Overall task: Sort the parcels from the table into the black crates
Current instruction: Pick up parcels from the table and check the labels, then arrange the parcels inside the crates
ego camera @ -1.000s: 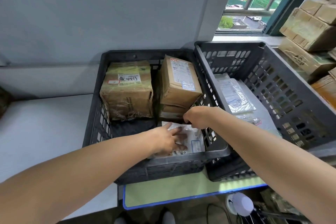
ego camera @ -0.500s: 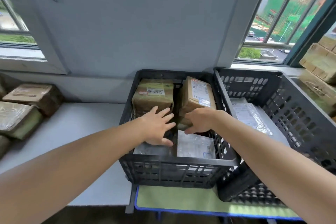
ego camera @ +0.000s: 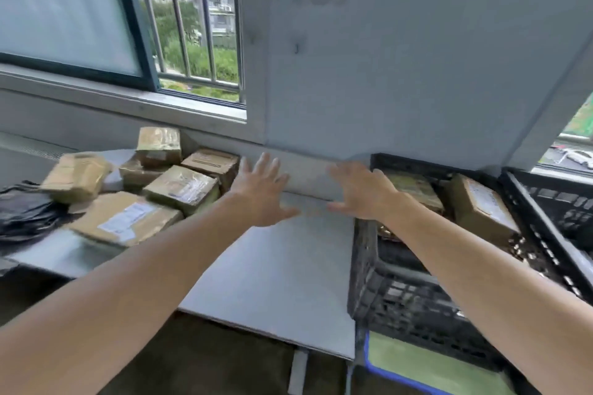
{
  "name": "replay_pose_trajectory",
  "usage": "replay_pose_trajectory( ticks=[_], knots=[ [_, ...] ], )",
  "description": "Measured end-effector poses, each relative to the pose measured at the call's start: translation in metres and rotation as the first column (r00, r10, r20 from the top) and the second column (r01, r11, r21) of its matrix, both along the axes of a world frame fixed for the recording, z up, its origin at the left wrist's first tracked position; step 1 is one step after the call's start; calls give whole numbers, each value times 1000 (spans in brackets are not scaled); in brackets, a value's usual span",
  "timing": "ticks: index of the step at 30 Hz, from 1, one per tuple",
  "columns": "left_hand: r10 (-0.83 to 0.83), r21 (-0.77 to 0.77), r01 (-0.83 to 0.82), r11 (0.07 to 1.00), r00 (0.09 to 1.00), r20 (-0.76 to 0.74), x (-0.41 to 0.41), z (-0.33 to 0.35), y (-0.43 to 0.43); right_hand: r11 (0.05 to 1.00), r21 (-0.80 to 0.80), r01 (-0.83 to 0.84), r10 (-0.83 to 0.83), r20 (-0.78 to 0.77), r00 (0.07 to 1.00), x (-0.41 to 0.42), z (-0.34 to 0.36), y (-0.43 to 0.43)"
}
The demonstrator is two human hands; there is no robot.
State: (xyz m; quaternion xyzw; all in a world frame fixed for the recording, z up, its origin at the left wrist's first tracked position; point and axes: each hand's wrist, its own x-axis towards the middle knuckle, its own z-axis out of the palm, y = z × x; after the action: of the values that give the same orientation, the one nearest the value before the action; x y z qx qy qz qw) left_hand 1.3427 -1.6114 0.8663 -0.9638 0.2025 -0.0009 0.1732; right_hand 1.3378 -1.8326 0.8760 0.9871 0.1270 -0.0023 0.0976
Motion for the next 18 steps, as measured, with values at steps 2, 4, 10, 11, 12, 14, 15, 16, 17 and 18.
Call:
replay_pose_trajectory(
  ticks=[2,4,10,11,12,14,15,16,17,18],
  knots=[
    [50,-47,-49,998,999,19,-4,-6,51,999,-3,-47,47,12,999,4,-5,52],
    [99,-82,-97,992,995,22,-7,-12,95,998,16,-59,59,-12,998,8,-10,97],
    [221,-126,-220,967,975,-6,-9,-42,199,992,74,-107,110,-36,993,25,-37,201],
    [248,-123,-249,961,968,-26,-8,-49,214,989,84,-125,129,-45,991,30,-43,218],
    [273,-120,-277,953,961,-51,-6,-56,227,985,98,-141,147,-56,988,36,-50,234],
    [313,-114,-322,940,945,-92,1,-70,255,977,132,-167,179,-78,981,50,-66,264],
    [330,-104,-340,935,939,-101,6,-76,268,973,144,-181,195,-87,977,59,-74,279],
    [347,-90,-356,930,932,-105,12,-81,283,969,150,-195,210,-95,973,69,-83,294],
    [363,-74,-372,925,925,-107,19,-85,297,966,157,-205,222,-106,969,79,-92,309],
    [380,-61,-388,920,918,-111,28,-89,311,962,172,-211,232,-115,966,92,-100,324]
  ],
)
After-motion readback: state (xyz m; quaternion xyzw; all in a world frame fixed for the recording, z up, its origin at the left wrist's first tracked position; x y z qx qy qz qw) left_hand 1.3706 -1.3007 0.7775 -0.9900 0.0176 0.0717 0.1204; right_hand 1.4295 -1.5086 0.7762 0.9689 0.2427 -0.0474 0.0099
